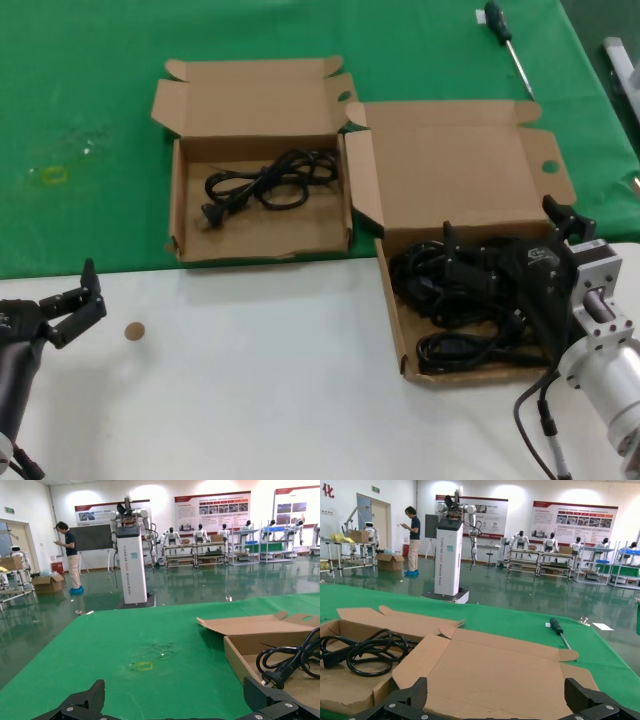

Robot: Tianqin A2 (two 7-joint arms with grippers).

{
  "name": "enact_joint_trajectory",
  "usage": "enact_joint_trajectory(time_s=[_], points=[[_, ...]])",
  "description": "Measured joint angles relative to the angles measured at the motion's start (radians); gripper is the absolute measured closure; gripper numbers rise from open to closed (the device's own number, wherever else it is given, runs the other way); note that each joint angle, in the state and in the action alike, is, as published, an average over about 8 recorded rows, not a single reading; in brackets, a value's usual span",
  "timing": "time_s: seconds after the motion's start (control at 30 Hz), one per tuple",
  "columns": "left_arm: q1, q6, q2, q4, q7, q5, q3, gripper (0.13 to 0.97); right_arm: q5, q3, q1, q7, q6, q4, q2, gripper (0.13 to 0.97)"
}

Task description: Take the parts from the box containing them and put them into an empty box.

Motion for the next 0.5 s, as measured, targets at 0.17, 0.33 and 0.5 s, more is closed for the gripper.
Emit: enact_joint_trajectory(time_s=[0.17, 0.33, 0.5], points=[[0.0, 0.0, 0.0, 0.0, 0.0, 0.0, 0.0, 0.132, 0.0, 0.0, 0.0, 0.0, 0.0, 0.0, 0.0, 0.129], [0.0, 0.0, 0.0, 0.0, 0.0, 0.0, 0.0, 0.132, 0.0, 0.0, 0.0, 0.0, 0.0, 0.0, 0.0, 0.129], [0.0, 0.0, 0.0, 0.0, 0.0, 0.0, 0.0, 0.132, 0.0, 0.0, 0.0, 0.0, 0.0, 0.0, 0.0, 0.129]])
